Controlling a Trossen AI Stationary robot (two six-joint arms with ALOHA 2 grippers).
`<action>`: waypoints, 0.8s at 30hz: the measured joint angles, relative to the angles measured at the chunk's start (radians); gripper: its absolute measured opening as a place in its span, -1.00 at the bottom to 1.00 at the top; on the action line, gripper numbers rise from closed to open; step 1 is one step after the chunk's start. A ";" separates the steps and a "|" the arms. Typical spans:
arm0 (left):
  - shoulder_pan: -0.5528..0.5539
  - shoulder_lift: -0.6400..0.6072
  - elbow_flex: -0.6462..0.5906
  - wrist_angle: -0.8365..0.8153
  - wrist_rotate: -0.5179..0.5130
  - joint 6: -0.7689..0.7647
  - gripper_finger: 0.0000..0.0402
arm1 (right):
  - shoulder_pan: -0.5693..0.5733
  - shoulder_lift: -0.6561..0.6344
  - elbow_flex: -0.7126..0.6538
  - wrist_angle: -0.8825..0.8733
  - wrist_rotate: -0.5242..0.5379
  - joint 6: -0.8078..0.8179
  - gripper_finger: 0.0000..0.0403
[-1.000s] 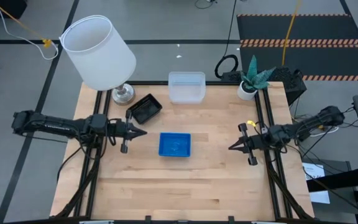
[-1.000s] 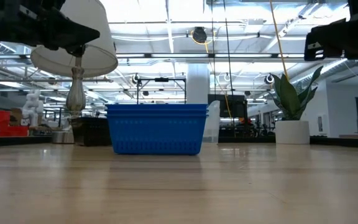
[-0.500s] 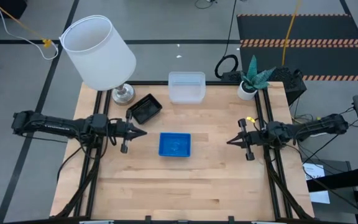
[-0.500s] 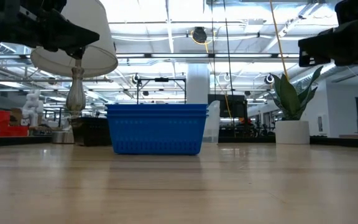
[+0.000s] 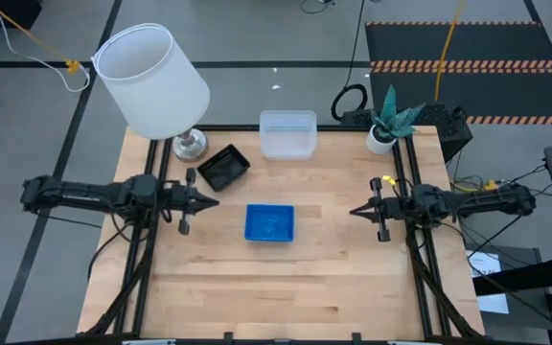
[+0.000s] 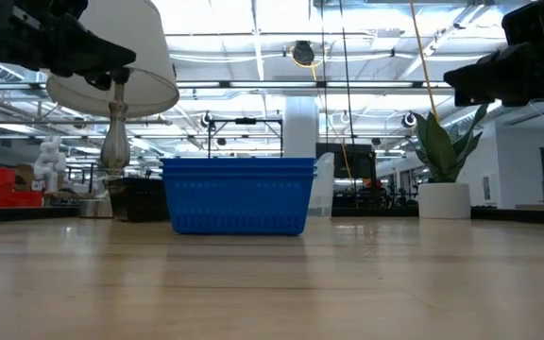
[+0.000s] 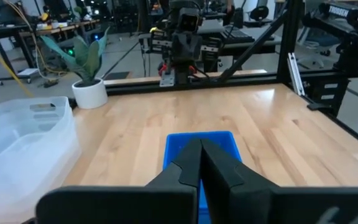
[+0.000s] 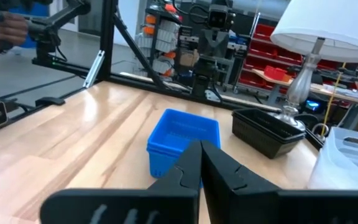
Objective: Stack baskets by color
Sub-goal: Return to Home Position
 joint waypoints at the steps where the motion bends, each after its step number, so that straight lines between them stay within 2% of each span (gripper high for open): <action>1: 0.000 -0.011 0.000 -0.015 0.000 0.001 -0.95 | -0.003 -0.003 0.000 -0.009 0.000 -0.001 -1.00; 5: 0.000 -0.047 -0.012 -0.038 0.001 0.015 -0.98 | -0.008 -0.016 0.000 -0.023 0.000 -0.008 -1.00; 24: 0.084 -0.133 -0.191 0.117 0.036 0.026 -0.99 | -0.010 -0.037 -0.001 -0.039 0.005 -0.062 -1.00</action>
